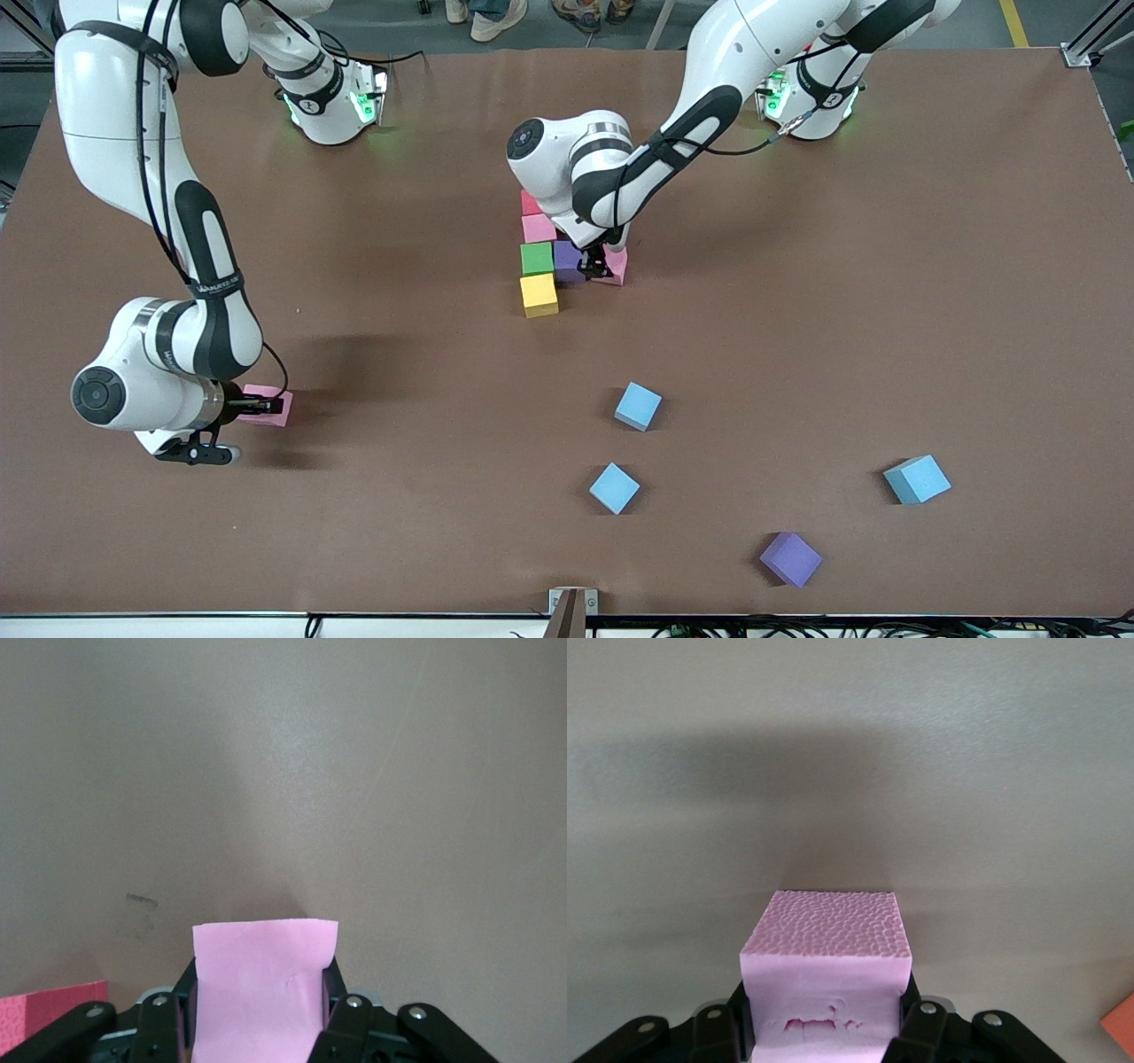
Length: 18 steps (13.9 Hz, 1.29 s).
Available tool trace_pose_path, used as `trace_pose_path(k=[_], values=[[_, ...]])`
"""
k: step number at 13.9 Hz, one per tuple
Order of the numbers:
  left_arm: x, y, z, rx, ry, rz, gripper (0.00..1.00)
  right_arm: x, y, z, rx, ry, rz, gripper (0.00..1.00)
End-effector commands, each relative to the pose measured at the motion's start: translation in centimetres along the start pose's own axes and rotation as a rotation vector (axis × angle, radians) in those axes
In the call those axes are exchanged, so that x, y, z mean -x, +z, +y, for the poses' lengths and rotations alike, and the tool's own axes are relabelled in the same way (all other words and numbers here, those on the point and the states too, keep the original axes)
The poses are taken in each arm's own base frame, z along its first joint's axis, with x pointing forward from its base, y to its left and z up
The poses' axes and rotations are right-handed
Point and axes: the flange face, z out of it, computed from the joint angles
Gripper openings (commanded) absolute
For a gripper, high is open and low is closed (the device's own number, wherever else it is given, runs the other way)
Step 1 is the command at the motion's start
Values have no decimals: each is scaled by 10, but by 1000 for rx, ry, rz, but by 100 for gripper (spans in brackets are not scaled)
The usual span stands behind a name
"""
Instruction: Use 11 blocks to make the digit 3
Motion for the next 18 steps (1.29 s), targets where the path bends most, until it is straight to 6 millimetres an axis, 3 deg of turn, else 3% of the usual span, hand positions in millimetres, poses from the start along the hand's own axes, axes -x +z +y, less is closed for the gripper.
trace_pose_path(k=[1,7,18], values=[[34,-5,-30,67,-590,-35,1,5,-6,-5,3,-34,-11,30],[35,-5,-30,67,-691,-37,1,5,-13,-11,83,-114,-8,30],[36,-5,-32,67,-694,-37,1,5,-20,-19,85,-181,-3,30]])
